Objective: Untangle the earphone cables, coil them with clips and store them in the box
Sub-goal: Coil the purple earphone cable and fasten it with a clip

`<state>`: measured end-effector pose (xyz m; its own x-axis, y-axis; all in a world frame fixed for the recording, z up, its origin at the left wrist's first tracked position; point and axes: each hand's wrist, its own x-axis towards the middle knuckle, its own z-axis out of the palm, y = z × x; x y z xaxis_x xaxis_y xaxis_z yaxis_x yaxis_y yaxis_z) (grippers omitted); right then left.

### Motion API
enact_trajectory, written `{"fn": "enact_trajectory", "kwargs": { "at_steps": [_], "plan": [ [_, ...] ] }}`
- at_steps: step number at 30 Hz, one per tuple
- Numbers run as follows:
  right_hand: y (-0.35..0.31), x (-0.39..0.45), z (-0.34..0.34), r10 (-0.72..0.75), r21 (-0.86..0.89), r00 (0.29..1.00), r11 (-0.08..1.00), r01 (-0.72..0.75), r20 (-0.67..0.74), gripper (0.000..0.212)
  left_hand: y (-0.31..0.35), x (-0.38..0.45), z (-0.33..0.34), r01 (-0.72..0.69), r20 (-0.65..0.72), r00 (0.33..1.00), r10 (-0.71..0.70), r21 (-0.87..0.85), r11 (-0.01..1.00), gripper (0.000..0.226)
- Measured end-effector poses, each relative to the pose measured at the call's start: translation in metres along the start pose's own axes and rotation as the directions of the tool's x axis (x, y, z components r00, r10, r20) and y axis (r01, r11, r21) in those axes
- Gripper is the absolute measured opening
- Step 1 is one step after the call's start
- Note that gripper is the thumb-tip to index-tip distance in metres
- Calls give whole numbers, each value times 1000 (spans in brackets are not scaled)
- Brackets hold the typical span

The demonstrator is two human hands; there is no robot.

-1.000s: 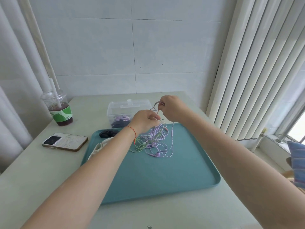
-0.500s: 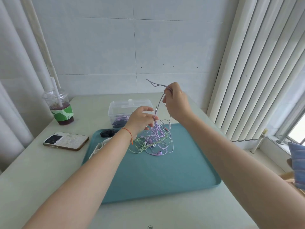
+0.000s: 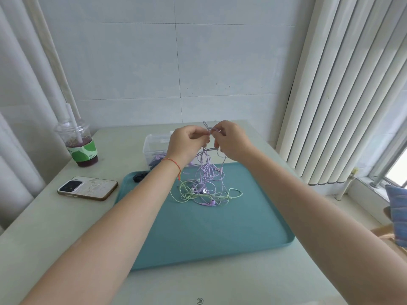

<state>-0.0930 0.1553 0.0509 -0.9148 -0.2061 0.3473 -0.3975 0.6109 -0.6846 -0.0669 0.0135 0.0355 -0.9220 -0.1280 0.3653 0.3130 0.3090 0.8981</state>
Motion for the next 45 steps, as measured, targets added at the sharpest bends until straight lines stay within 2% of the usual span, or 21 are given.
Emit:
{"fn": "enact_trajectory", "kwargs": {
  "at_steps": [2, 4, 6, 7, 11, 13, 15, 20, 23, 26, 28, 32, 35, 37, 39, 40, 42, 45],
  "plan": [
    [-2, -2, -1, 7, 73, 999, 997, -10, 42, 15, 4, -1, 2, -6, 3, 1000, 6, -15, 1000, 10],
    [-2, -5, -3, 33, 246, 997, 968, -51, 75, 18, 5, -2, 1, 5, -5, 1000, -5, -31, 1000, 12],
    [0, -7, -5, 44, 394, 993, 916, -82, 105, 13, 5, -4, 1, 28, 3, 1000, -28, -25, 999, 11],
    [1, -7, -6, 42, 412, 992, 907, -88, 118, 9, 5, -6, 1, 41, 15, 999, -41, -7, 999, 9],
    [3, -6, -3, 54, 294, 994, 952, -81, 99, 10, 0, -7, 6, 69, 32, 997, -68, -11, 998, 17],
    [4, -5, 0, 59, 226, 997, 972, -70, 57, 17, -4, -5, 7, 79, 27, 997, -78, -19, 997, 25],
    [4, -4, 1, 71, 192, 997, 979, -74, 21, 21, -8, -4, 7, 81, 43, 996, -83, 44, 996, 26],
    [-5, -1, -1, 92, 312, 987, 949, -47, -132, 15, -24, -8, 4, 26, 208, 973, -102, 342, 939, 12],
    [-14, 1, -8, 89, 374, 970, 927, 3, -228, 11, -41, -14, 0, 32, 244, 960, -137, 390, 920, 7],
    [-20, 2, -16, 99, 459, 948, 887, 54, -304, 16, -52, -18, -3, 72, 218, 964, -153, 342, 937, 9],
    [-20, 1, -17, 113, 466, 948, 884, 41, -299, 13, -52, -19, -2, 95, 168, 973, -158, 328, 940, 17],
    [-11, -1, -13, 140, 432, 969, 901, -40, -203, 5, -38, -16, 1, 116, -65, 992, -106, 184, 976, 36],
    [-6, -4, -9, 154, 441, 981, 893, -87, -117, 8, -20, -14, 1, 82, -126, 989, -79, 21, 996, 29],
    [-5, -5, -8, 153, 459, 985, 883, -101, -76, 12, -8, -13, 2, 64, -68, 995, -67, -50, 997, 20],
    [-6, -6, -6, 150, 475, 987, 874, -105, -57, 12, -4, -12, 6, 83, 49, 996, -80, -70, 994, 14],
    [-7, -7, -6, 153, 480, 987, 871, -108, -55, 11, -3, -12, 8, 102, 113, 989, -95, -63, 993, 17],
    [-10, -8, -6, 157, 495, 987, 861, -115, -43, 11, -4, -13, 12, 108, 197, 975, -105, -1, 994, 26],
    [-10, -8, -5, 145, 514, 989, 849, -123, -3, 13, -2, -19, 16, 56, 274, 958, -81, 98, 994, 14]
  ]
}}
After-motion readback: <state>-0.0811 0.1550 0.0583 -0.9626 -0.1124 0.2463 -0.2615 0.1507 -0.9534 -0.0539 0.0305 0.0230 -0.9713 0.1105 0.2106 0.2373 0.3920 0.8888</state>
